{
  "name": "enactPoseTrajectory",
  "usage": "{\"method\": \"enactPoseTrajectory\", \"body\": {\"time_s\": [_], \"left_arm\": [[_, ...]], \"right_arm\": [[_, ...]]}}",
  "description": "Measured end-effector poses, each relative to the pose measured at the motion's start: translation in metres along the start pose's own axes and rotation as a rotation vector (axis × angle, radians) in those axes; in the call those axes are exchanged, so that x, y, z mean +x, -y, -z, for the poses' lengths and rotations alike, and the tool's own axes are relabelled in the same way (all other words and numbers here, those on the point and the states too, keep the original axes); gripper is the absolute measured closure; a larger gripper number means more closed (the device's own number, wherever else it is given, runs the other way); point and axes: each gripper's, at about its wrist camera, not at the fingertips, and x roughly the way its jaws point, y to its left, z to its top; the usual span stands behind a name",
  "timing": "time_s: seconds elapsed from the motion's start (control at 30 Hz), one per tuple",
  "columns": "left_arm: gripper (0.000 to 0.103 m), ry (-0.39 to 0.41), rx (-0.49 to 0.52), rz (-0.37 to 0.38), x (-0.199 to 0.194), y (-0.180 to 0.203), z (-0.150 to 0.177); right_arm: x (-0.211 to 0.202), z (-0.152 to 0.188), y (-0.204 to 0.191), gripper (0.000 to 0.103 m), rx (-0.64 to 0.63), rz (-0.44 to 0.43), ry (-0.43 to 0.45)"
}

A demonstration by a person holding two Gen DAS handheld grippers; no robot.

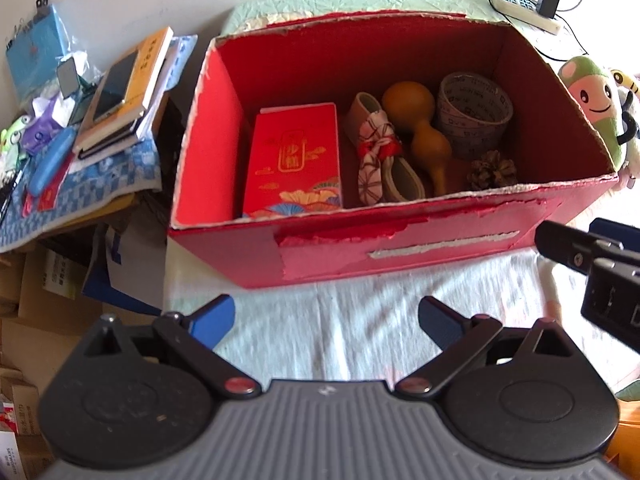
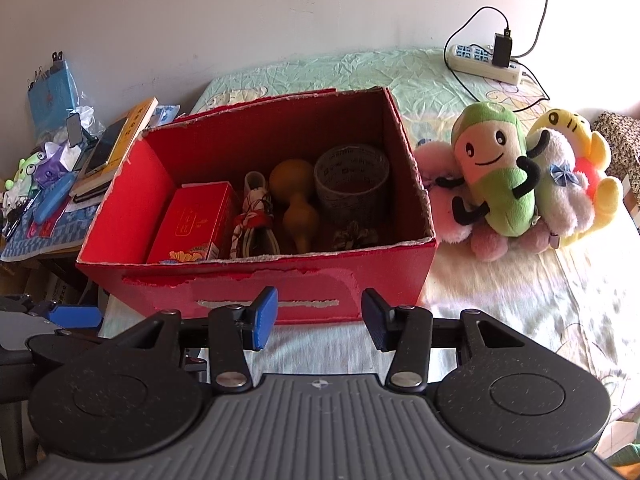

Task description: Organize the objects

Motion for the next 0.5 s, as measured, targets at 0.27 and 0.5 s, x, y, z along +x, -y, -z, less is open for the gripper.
{"method": "enactPoseTrajectory", "body": {"time_s": [0.27, 0.5], "left_arm": [[0.004, 0.005, 0.012, 0.025, -0.015, -0.001, -0.005], [0.005, 0.041, 0.027, 0.035, -0.031, -0.004, -0.017]], "right_arm": [[-0.007, -0.004, -0.003, 0.053, 0.005, -0.009, -0.03], [-0.017, -0.014, -0.004, 0.05, 0.01, -0.01, -0.001]]}}
